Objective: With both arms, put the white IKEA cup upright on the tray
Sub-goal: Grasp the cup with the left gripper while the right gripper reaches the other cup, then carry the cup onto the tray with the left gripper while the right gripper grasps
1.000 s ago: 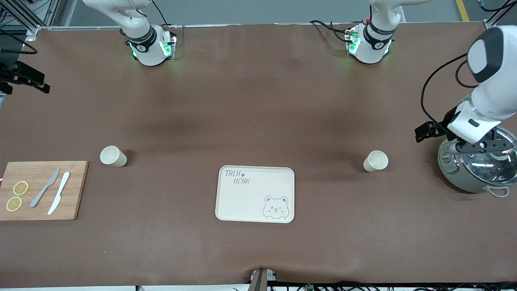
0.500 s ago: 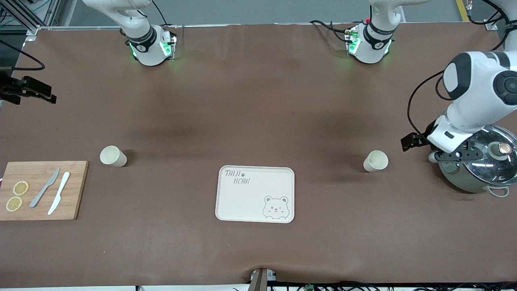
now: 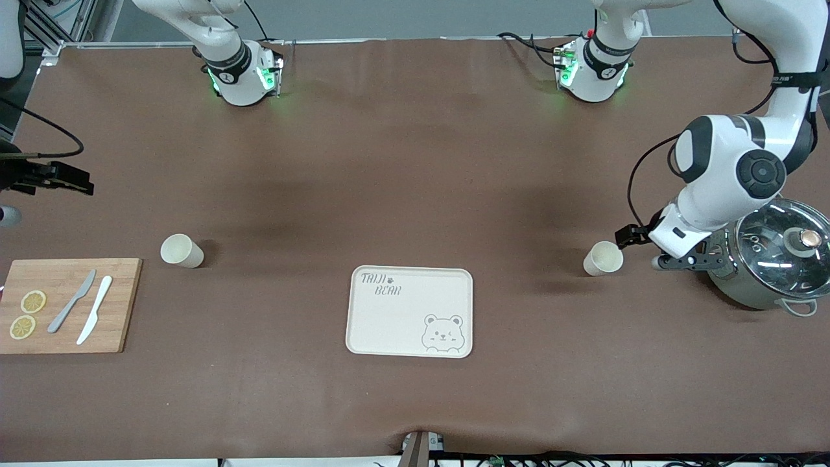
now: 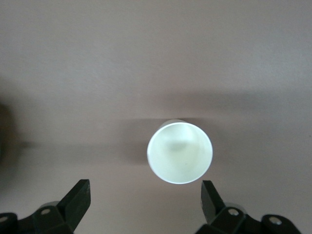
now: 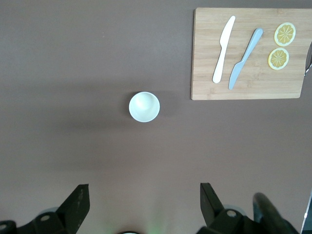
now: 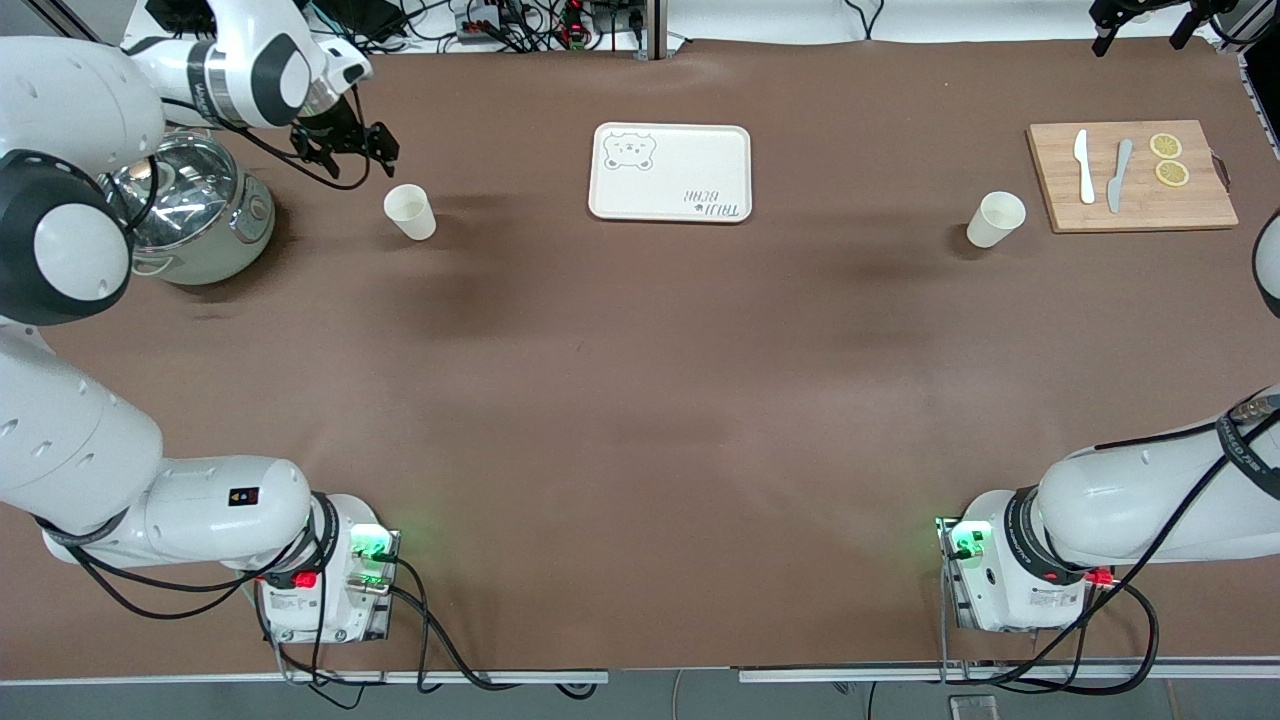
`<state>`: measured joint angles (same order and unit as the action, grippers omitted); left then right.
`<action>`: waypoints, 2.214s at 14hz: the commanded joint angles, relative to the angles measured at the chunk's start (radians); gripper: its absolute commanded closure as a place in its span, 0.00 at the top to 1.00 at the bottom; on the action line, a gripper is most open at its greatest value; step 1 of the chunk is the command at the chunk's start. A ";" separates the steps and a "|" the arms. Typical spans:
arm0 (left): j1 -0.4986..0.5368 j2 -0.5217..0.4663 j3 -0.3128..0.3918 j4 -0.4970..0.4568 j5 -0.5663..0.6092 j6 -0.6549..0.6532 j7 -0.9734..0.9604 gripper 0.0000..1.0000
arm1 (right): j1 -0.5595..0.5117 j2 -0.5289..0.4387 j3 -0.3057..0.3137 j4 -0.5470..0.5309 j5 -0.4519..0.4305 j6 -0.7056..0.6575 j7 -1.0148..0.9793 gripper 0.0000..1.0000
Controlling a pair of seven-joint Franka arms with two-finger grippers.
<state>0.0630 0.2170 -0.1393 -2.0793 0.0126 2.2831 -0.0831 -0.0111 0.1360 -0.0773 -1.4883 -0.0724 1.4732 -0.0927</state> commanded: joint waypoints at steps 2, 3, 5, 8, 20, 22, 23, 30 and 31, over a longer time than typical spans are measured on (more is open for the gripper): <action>0.009 0.037 -0.014 -0.030 -0.019 0.079 -0.007 0.98 | -0.030 0.048 0.005 0.034 -0.020 0.002 -0.015 1.00; 0.008 0.047 -0.013 -0.030 -0.019 0.085 -0.007 0.91 | -0.038 0.056 0.007 0.025 -0.015 0.015 -0.012 1.00; 0.008 0.073 -0.014 -0.027 -0.019 0.107 -0.007 0.78 | -0.064 0.079 0.008 -0.019 0.008 0.059 -0.006 1.00; 0.008 0.097 -0.014 -0.022 -0.019 0.119 -0.007 0.72 | -0.085 0.080 0.008 -0.118 0.029 0.177 -0.002 1.00; 0.009 0.154 -0.014 -0.022 -0.019 0.162 -0.004 0.00 | -0.145 0.148 0.008 -0.375 0.118 0.525 -0.012 1.00; 0.009 0.148 -0.014 0.001 -0.019 0.148 0.000 0.00 | -0.144 0.148 0.010 -0.420 0.121 0.581 -0.012 1.00; 0.005 0.145 -0.016 0.010 -0.019 0.144 -0.004 0.00 | -0.148 0.149 0.010 -0.438 0.121 0.608 -0.012 1.00; -0.084 0.177 -0.059 0.208 -0.022 0.038 -0.295 0.00 | -0.148 0.194 0.010 -0.520 0.181 0.736 -0.010 0.86; -0.115 0.202 -0.059 0.246 -0.022 0.030 -0.369 0.00 | -0.147 0.203 0.010 -0.520 0.184 0.736 -0.010 0.79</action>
<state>-0.0035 0.3735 -0.1978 -1.9194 0.0088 2.3513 -0.3523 -0.1403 0.3298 -0.0806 -2.0043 0.0830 2.1983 -0.0924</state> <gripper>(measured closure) 0.969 0.053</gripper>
